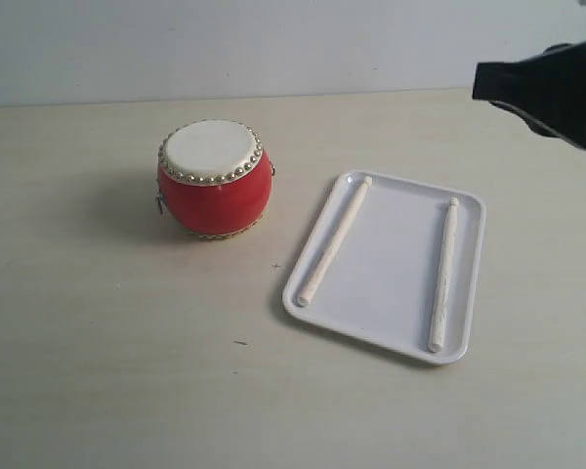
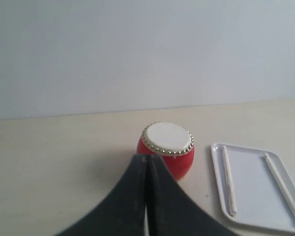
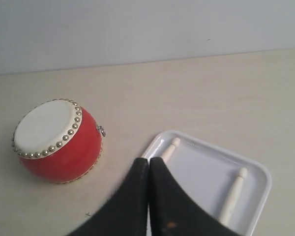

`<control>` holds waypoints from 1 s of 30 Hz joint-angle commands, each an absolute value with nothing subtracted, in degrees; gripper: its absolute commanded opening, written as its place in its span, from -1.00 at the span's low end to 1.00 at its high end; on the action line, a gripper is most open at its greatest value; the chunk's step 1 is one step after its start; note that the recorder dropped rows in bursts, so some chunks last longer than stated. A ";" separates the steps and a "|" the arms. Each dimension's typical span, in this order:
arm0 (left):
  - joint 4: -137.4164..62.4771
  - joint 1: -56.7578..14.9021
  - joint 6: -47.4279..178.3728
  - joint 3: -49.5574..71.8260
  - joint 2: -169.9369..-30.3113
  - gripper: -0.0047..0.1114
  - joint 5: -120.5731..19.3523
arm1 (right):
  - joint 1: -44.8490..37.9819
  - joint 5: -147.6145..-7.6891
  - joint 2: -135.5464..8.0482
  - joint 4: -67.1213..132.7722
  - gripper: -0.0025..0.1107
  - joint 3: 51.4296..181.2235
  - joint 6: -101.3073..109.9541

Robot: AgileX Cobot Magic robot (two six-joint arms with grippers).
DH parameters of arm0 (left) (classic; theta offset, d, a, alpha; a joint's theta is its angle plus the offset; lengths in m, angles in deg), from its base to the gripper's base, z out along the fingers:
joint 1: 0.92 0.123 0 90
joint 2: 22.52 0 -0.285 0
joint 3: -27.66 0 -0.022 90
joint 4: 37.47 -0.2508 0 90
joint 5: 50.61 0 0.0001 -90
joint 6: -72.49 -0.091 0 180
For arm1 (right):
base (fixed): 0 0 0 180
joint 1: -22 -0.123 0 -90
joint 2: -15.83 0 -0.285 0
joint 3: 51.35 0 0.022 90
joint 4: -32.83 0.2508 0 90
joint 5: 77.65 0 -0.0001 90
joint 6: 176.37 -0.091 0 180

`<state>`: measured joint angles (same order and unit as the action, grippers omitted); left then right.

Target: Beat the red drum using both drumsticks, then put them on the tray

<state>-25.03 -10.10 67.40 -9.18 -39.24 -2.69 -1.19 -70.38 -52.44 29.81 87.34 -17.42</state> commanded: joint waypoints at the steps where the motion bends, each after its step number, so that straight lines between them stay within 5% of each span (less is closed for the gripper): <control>1: -26.71 -10.51 68.41 -12.41 -33.60 -0.92 0.38 | -1.26 -73.47 -49.24 29.22 -0.96 82.19 -15.30; 30: -25.84 -10.51 68.51 -14.21 -30.31 -0.92 7.08 | -1.26 -70.05 -47.97 29.45 -0.96 80.75 -14.02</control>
<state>-26.08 -10.10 67.98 -13.96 -30.45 6.96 -1.19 -70.01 -48.18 29.71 81.06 -14.51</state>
